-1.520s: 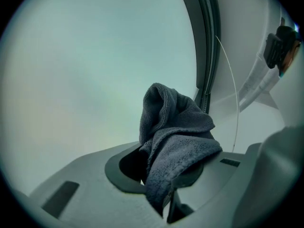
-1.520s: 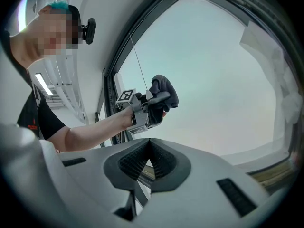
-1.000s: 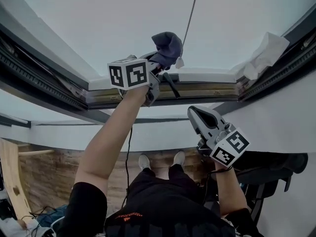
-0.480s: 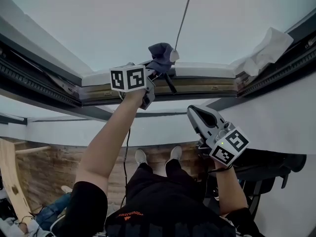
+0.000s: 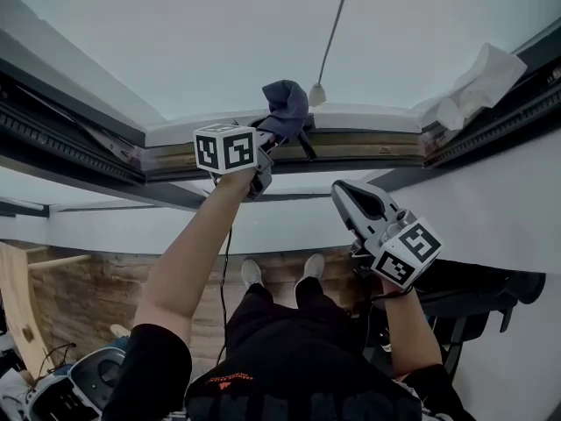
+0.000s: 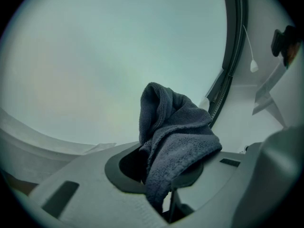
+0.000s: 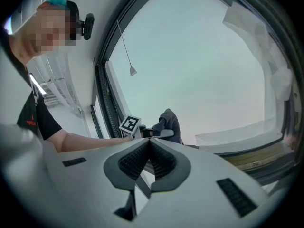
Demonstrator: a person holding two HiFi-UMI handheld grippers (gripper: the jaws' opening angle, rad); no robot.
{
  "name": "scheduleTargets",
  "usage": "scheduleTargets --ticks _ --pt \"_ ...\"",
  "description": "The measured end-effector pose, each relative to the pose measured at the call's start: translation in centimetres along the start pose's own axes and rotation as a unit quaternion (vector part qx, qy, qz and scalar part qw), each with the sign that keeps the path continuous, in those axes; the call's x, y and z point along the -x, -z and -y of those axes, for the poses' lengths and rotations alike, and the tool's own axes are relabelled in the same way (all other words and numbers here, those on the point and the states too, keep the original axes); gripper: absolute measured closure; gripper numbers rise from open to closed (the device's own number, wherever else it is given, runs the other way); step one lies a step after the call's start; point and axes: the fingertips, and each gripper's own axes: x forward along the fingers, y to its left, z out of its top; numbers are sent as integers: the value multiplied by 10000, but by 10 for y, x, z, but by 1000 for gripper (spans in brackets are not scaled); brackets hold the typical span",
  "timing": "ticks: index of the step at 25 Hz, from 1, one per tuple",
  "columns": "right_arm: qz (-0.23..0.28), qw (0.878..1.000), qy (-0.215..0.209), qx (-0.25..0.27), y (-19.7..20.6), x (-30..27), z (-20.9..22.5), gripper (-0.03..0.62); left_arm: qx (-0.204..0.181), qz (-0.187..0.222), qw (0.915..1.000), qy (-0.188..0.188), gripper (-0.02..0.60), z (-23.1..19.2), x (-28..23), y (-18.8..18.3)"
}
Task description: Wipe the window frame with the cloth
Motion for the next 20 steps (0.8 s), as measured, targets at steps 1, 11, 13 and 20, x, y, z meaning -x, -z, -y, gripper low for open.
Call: scheduleTargets --ticks 1,11,13,20 --pt "6 10000 -15 14 -1 -1 -1 591 -101 2 9999 21 489 4 2 0" --pt "78 9996 -123 224 -14 -15 -14 591 -870 254 9957 168 490 39 53 -19" --pt "97 9995 -150 278 -18 -18 -18 591 -900 382 9950 207 489 47 66 -24" --pt "195 9990 -176 361 -28 -25 -24 591 -1127 608 9917 109 489 61 109 -32"
